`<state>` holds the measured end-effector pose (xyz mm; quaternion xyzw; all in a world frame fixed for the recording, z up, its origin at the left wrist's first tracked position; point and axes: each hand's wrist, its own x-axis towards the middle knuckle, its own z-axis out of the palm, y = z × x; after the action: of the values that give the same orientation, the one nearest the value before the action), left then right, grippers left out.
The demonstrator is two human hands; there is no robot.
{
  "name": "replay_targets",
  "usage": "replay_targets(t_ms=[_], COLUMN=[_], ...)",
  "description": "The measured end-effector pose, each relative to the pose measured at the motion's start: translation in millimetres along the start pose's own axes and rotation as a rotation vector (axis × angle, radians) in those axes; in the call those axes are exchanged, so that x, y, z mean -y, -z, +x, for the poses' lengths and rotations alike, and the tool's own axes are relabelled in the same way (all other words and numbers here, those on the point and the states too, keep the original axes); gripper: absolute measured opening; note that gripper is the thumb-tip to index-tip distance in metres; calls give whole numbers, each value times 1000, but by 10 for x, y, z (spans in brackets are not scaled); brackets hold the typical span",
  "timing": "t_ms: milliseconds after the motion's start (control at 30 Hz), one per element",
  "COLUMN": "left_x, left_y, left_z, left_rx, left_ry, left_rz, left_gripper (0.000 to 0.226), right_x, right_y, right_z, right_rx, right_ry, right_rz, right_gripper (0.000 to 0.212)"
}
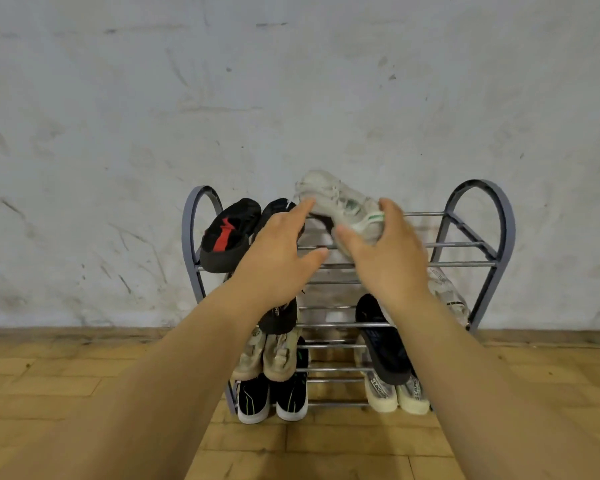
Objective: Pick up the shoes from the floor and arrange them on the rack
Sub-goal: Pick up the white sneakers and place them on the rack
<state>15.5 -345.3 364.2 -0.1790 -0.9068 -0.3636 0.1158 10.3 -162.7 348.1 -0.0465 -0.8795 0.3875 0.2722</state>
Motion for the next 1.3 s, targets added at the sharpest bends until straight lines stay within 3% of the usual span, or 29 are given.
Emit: replay_targets(t_ms=[67, 267, 467, 600, 1033, 1300], left_x=[34, -6, -34, -130, -520, -705], left_y=[-83, -324, -452, -677, -1505, -1891], left_z=[208, 495, 359, 260, 572, 841], left_rx=[101, 328, 186, 136, 12, 11], left_ry=[22, 2, -37, -30, -110, -142], left_rz=[47, 463, 473, 239, 93, 102], left_gripper=[81, 66, 72, 80, 58, 59], right_x=[-178, -713, -896, -893, -1484, -1799], right_y=[-40, 111, 33, 27, 564, 673], right_z=[39, 227, 232, 215, 366, 431], right_rx=[133, 209, 246, 180, -130, -219], right_ry=[10, -48, -24, -9, -32, -71], right_rz=[-109, 62, 38, 129, 152, 70], right_gripper=[86, 55, 63, 55, 41, 49])
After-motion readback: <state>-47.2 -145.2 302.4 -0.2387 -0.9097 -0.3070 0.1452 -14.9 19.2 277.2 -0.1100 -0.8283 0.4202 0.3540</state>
